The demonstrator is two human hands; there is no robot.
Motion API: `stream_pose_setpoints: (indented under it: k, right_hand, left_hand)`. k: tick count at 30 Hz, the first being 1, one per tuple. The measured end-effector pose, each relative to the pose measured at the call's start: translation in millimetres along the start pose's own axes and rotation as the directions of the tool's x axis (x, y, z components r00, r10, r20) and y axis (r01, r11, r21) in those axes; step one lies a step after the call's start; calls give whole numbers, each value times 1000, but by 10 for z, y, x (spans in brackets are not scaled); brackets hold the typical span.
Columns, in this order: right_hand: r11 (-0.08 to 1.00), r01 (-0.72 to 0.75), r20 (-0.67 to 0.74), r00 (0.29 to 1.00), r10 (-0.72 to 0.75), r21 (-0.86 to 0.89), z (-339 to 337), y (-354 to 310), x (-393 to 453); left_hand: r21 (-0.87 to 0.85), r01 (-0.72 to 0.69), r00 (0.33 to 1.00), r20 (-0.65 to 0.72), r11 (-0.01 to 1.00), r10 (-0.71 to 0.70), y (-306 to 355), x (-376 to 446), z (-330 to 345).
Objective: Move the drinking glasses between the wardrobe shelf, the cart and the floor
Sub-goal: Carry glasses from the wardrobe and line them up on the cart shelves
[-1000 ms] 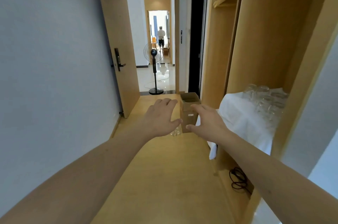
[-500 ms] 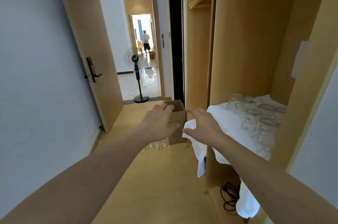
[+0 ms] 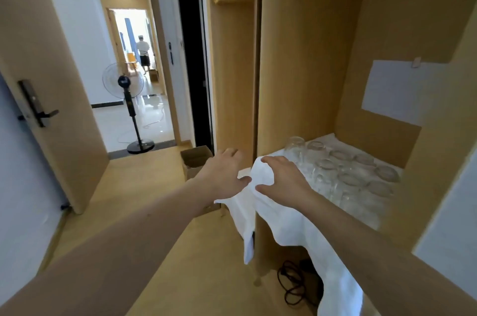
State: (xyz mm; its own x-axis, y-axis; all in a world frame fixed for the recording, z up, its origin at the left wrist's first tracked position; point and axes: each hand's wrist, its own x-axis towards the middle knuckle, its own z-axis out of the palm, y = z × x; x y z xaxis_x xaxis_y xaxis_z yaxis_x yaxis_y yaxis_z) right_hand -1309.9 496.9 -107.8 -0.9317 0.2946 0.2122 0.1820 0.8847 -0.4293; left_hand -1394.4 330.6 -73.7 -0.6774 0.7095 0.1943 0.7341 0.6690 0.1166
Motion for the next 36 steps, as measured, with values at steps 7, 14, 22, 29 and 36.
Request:
stream_pose_setpoints:
  k: [7, 14, 22, 29, 36]
  right_hand:
    - [972, -210, -78, 976, 203, -103, -3, -59, 505]
    - [913, -380, -100, 924, 368, -150, 187, -171, 765]
    - [848, -495, -129, 869, 478, -189, 257, -152, 896]
    - [800, -559, -163, 829, 535, -219, 43, 213, 1036]
    - [798, -586, -191, 807, 559, -138, -175, 727, 1376]
  left_hand:
    - [-36, -228, 973, 16, 973, 229, -435, 865, 78]
    - [-155, -368, 923, 55, 917, 380, -787, 1350, 138]
    - [-293, -435, 880, 62, 851, 471, -881, 1765, 336]
    - [-369, -470, 849, 61, 802, 525, -740, 2169, 506]
    - [-279, -517, 818, 119, 810, 563, -645, 2753, 649]
